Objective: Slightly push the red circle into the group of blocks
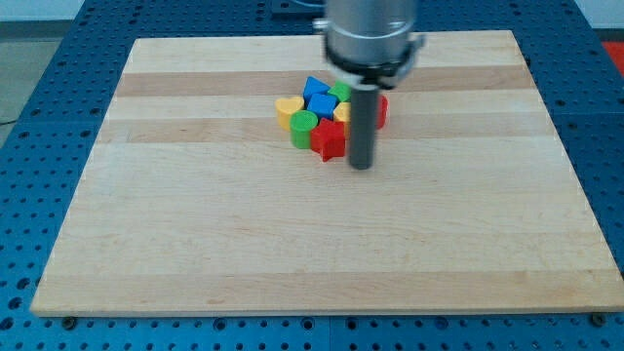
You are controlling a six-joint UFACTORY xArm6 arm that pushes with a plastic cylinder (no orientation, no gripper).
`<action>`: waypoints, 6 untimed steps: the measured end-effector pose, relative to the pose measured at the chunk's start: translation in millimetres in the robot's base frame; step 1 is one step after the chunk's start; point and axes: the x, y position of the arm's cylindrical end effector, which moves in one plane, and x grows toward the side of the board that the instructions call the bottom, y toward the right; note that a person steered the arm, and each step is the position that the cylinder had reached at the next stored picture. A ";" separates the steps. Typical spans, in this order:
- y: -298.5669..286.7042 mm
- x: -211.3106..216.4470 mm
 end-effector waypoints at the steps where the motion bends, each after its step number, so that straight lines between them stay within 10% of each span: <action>1: 61.5 -47.8; 6: 13.8 -98.9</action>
